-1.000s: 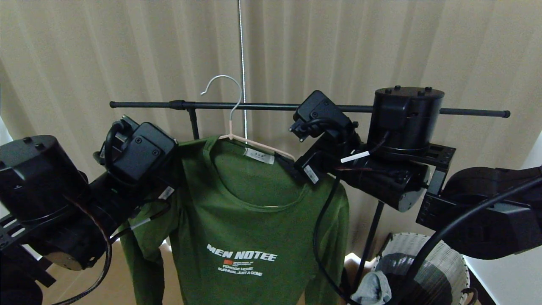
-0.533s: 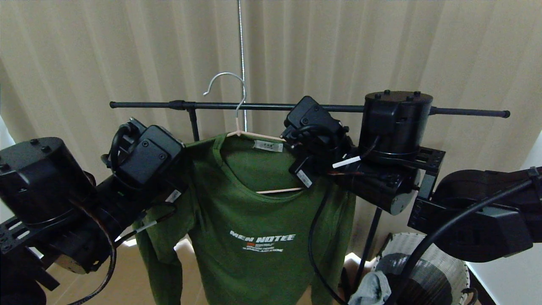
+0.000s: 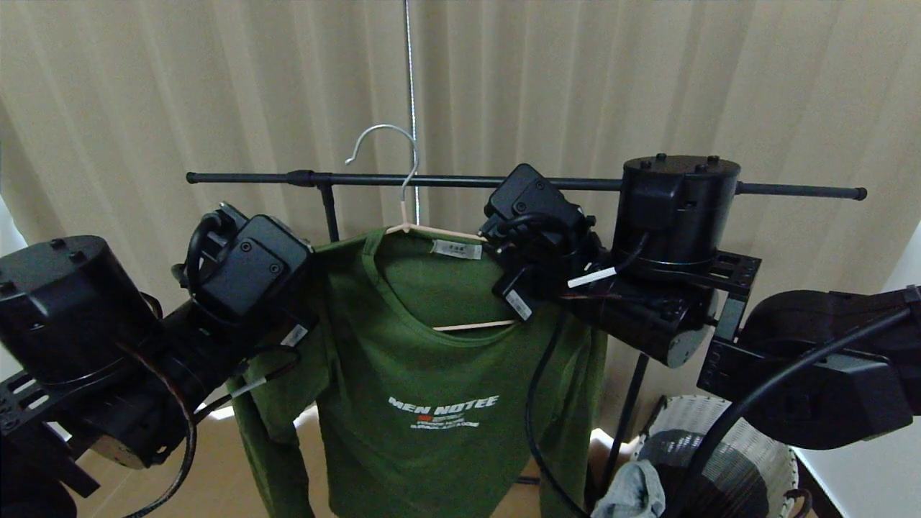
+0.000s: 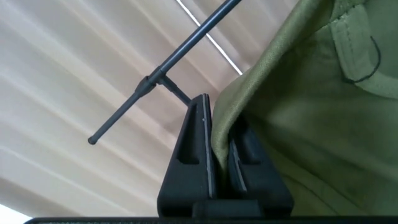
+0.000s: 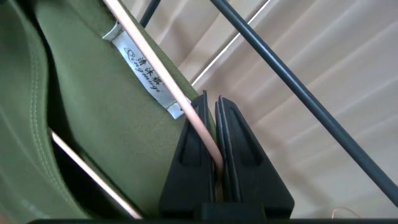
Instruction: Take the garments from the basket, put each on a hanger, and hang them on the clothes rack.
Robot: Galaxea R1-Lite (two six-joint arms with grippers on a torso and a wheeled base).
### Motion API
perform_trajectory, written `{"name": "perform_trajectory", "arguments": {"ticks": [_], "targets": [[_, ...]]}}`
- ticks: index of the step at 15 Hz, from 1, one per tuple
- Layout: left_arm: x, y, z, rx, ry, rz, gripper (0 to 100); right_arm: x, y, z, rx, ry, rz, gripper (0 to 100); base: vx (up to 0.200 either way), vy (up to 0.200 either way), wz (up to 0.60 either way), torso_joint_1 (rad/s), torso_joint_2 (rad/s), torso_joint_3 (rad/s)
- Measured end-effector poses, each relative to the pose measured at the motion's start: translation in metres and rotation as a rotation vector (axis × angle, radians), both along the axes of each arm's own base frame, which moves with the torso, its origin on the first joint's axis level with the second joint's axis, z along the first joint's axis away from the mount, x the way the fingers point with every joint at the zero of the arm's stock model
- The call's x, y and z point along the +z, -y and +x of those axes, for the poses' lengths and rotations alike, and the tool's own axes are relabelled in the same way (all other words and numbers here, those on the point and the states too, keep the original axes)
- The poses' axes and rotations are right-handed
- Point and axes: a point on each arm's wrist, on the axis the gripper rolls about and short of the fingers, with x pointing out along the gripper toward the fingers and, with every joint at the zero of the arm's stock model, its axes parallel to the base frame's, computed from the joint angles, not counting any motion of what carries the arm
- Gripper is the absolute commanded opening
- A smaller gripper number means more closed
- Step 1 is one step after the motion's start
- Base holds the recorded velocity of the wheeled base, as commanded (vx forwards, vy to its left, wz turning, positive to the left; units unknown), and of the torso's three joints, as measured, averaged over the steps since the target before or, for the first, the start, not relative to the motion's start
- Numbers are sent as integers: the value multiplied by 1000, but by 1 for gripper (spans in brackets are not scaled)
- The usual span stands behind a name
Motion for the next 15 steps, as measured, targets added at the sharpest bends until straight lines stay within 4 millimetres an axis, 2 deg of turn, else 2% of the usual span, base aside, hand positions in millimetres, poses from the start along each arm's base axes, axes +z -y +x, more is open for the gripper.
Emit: {"name": "perform_trajectory", "arguments": {"ticks": [1,7,14,15], "targets": [[-1,-1,-1,-8,-5,1,100,0,0,0,-2,1,0,0,0,0,0,0,0,0],[-3,-2,-5,-48,-32,-72,100,2,11,2,-35,1,1,0,0,0,0,0,0,0],[-10,-13,-33,-156,-242,-151,100,6,54,-1,-121,-3,3,0,0,0,0,0,0,0],[-14,-15,-39,-204,-332,-194,100,7,60,-4,-126,-5,4,0,0,0,0,0,0,0]]}}
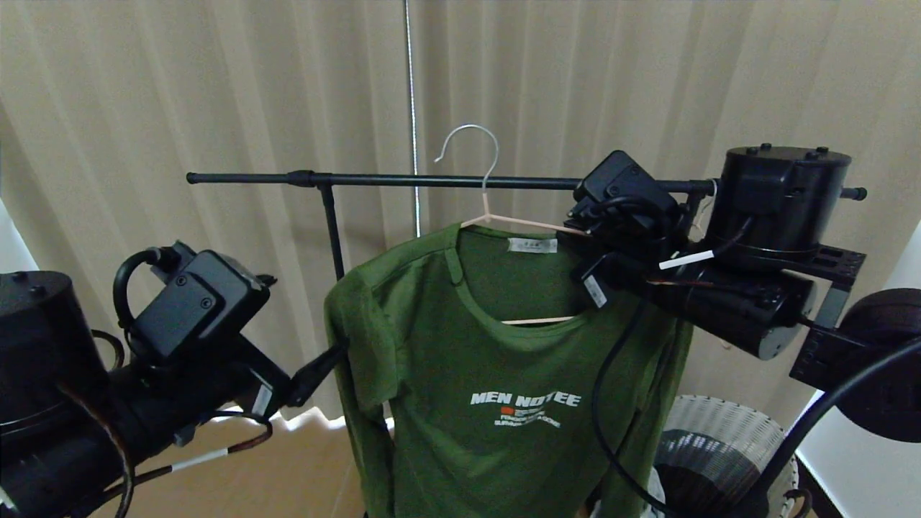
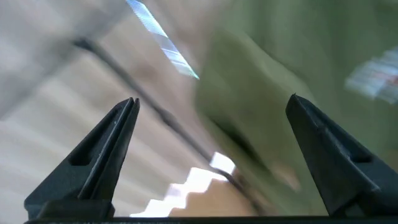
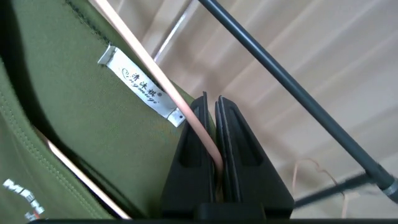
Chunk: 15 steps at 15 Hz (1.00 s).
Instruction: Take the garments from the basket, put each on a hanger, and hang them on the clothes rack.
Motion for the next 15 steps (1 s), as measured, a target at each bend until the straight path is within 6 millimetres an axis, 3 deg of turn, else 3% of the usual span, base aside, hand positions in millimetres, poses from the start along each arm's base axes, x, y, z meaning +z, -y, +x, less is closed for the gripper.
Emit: {"name": "perform_trajectory", "arguments": {"ticks": [2,6,11,15], "targets": [[-4,-8,-10,-81,-149,-103,100,1,10,-7,-11,-3,9,0,0,0,0,0,0,0],[-9,-26,-15,-65,-178,-127,100,8,22,-21,-17,4,43,0,0,0,0,0,0,0],[-9,-26,-13,-62,-168,-116,100,22,30,-33,-10,77,101,0,0,0,0,0,0,0],[-3,-23,-3,-63,-157,-118,100,23,31,-36,-5,86,108,0,0,0,0,0,0,0]]}}
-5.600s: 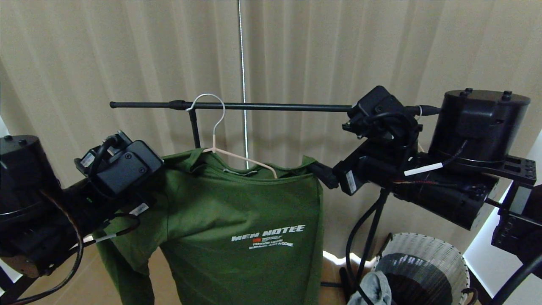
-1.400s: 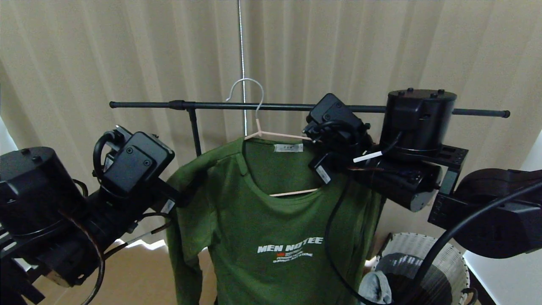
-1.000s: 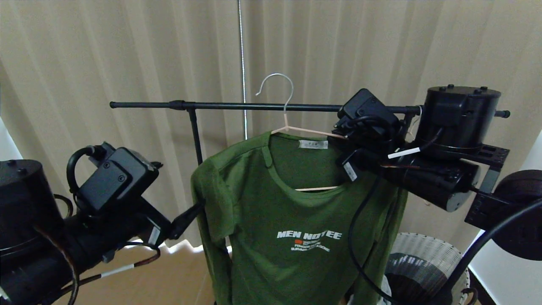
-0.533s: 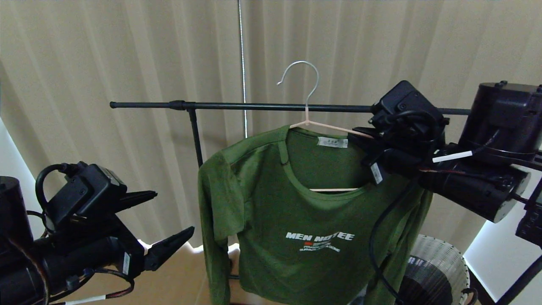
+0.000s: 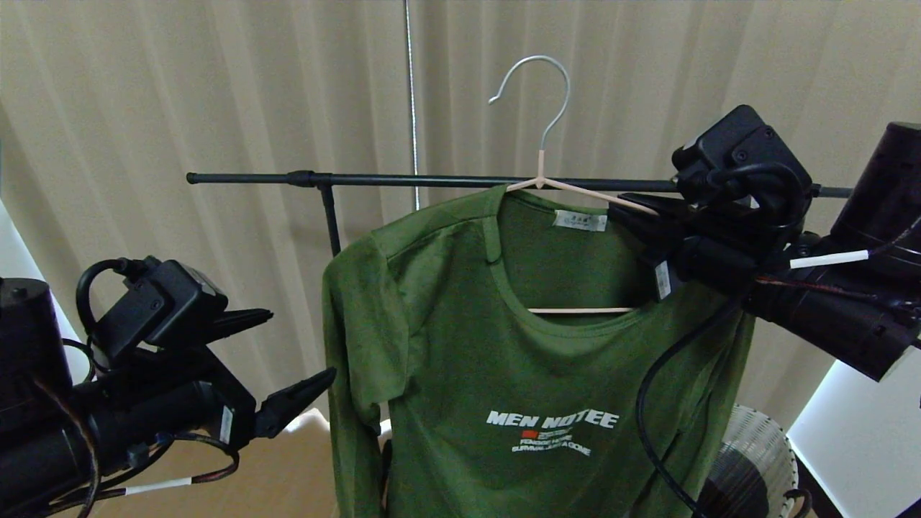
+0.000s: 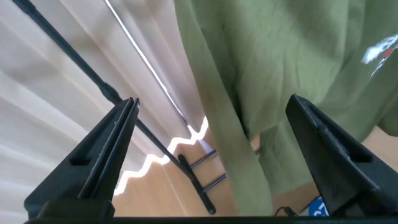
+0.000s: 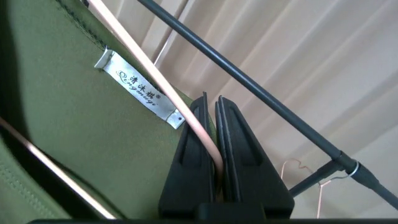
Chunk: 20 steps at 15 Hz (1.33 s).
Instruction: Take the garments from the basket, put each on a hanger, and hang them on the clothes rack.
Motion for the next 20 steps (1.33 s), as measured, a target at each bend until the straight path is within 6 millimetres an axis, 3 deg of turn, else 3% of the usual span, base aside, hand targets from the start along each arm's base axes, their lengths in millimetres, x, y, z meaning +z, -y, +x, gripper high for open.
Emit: {"name": "perform_trajectory", "arguments": {"ticks": [15,16,20], "targets": [[-4,-2,18,34,-18,29,100,7,-1,-20,47,6,49,0,0,0,0,0,0,0],[-4,-2,18,34,-17,30,0,8,-1,-21,48,10,52,0,0,0,0,0,0,0],[-4,-2,18,34,-16,32,0,8,1,-26,54,10,52,0,0,0,0,0,0,0]]}}
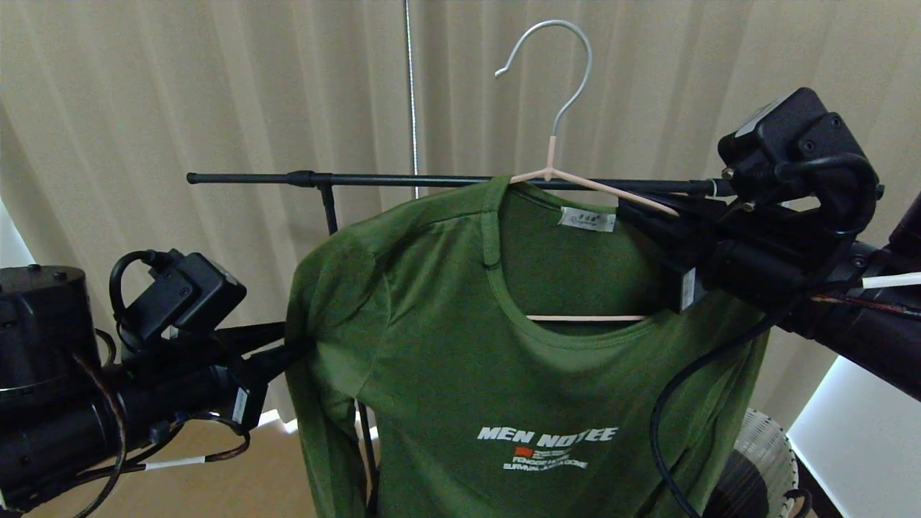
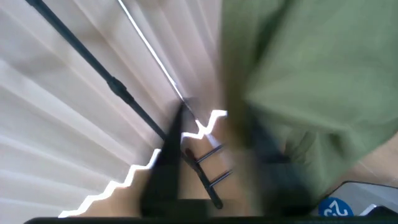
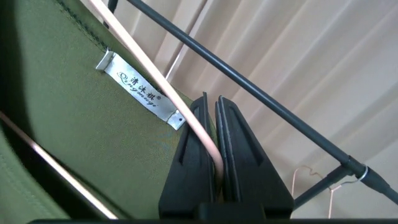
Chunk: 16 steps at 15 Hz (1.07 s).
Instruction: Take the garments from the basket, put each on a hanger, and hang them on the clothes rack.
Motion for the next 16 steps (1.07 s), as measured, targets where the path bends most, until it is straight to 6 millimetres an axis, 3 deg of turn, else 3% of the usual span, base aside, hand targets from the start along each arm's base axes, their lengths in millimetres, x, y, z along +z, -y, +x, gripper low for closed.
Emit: {"name": "perform_trajectory", "arguments": {"ticks": [4,12,16], "targets": [[-6,-5,-2,21,-19,11,0,0,1,-1,-6,1,-2,0,0,0,0,0,0,0],[-11,-37,-16,164,-18,15,0,-2,14,9,-81,-11,-14,0,0,0,0,0,0,0],[-13,-40,-23,172,-22,10,0,-3,17,12,-108,-13,-16,0,0,0,0,0,0,0]]}}
